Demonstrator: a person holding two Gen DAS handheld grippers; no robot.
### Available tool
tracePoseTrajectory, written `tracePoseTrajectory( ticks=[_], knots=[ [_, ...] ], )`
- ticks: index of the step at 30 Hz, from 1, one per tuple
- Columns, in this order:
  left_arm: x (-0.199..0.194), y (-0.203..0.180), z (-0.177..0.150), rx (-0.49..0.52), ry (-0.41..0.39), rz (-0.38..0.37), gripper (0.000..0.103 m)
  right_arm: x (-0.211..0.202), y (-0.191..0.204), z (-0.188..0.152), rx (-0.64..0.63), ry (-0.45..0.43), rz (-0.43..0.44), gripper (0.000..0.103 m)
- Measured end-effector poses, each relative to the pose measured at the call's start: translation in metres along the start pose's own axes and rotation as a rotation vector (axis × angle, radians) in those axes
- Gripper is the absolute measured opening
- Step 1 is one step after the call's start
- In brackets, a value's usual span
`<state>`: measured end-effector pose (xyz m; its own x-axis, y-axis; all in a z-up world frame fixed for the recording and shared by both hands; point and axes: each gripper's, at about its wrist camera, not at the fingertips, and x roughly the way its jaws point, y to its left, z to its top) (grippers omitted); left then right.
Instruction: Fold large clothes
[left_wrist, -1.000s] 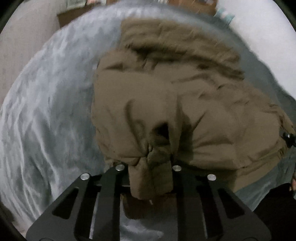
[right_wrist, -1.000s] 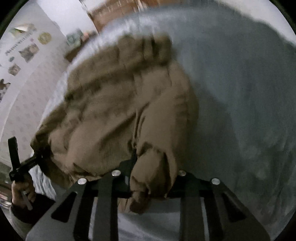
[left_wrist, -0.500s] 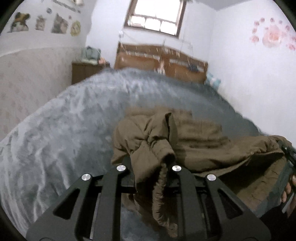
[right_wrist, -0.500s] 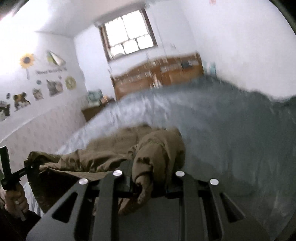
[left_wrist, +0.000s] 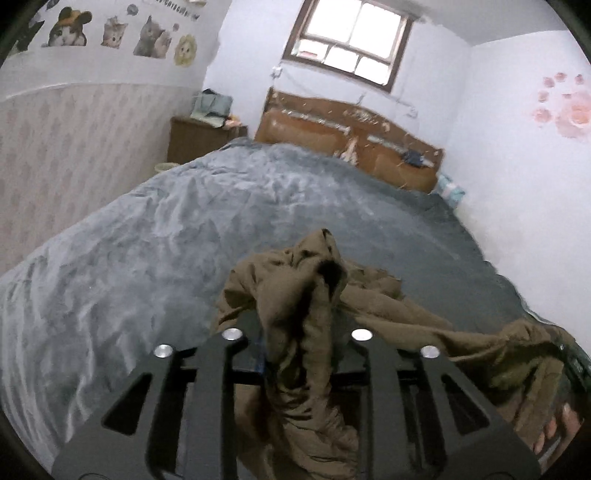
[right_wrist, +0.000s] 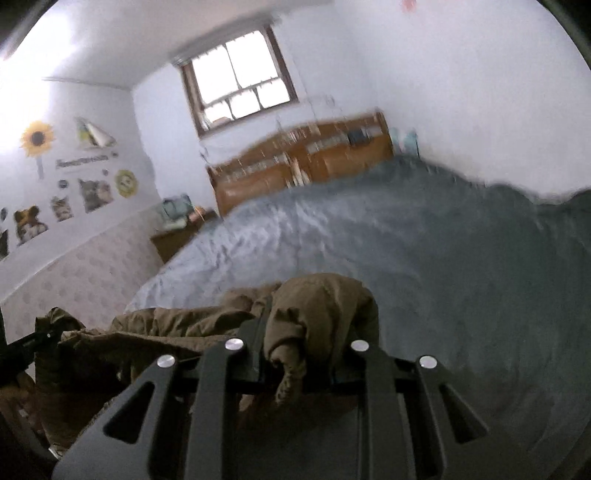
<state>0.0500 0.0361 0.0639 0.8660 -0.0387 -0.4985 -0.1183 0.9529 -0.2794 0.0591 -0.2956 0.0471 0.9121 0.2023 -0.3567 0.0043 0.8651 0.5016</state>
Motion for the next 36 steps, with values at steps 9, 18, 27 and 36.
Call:
tracePoseTrajectory(
  ticks=[9,18,27,36],
  knots=[
    [0.117,-0.007,0.044,0.032,0.103,0.107,0.05,0.119,-0.031,0.022,0.15,0.175,-0.032,0.023],
    [0.235,0.043,0.005,-0.057,0.341,0.169,0.073,0.249,-0.051,-0.022,0.145,0.412,-0.145,0.028],
    [0.233,0.054,0.021,-0.115,0.192,0.146,0.087,0.267,-0.052,-0.021,0.107,0.445,-0.091,0.037],
    [0.137,0.064,0.029,-0.036,-0.105,0.138,0.1,0.167,-0.066,0.018,0.115,0.086,-0.066,0.098]
  ],
)
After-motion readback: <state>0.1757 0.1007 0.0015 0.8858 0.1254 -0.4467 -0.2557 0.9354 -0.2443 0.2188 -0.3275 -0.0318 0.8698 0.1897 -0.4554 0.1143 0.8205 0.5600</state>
